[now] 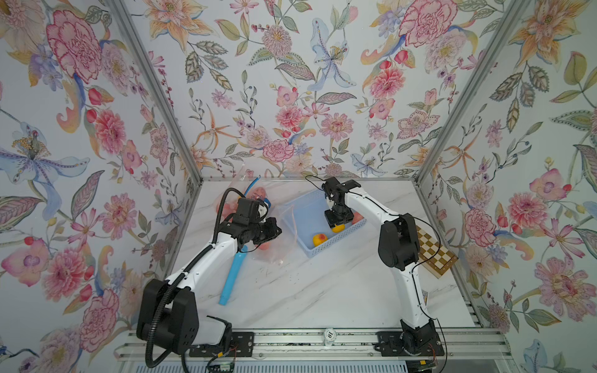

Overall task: Place the peach in a zip-top bag and seal the zipper
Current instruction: Pick up the peach from the basket.

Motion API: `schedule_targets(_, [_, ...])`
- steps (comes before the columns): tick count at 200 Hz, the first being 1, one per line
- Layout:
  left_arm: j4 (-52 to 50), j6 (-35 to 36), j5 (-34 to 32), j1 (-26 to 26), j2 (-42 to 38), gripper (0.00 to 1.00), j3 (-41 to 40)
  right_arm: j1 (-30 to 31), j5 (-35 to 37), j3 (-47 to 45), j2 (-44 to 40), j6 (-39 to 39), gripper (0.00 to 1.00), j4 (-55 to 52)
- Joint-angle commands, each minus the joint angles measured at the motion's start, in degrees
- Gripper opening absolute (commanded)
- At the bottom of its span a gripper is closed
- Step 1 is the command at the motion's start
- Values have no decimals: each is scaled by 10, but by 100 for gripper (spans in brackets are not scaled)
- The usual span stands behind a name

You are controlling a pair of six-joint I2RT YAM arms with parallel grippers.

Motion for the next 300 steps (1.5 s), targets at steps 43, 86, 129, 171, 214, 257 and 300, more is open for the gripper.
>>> schedule_targets(43, [12,-11,3,6,5,0,-6,45,-6,-21,-111,23,53,65])
schedule_targets(86, [14,-14,6,7,6,0,-4,81,-49,-85,-184,24,53,154])
schedule_targets(129, [16,-16,7,6,7,0,0,124,-94,-174,-257,33,52,270])
schedule_targets(171, [16,-21,10,6,6,0,5,147,-156,-304,-332,75,51,442])
schedule_targets(214, [18,-26,17,6,0,0,5,150,-234,-407,-361,148,51,612])
schedule_targets(257, [17,-33,37,6,-18,0,5,162,-236,-405,-328,155,51,628])
schedule_targets(300, [-14,-24,60,7,-45,0,9,163,-199,-391,-300,154,51,606])
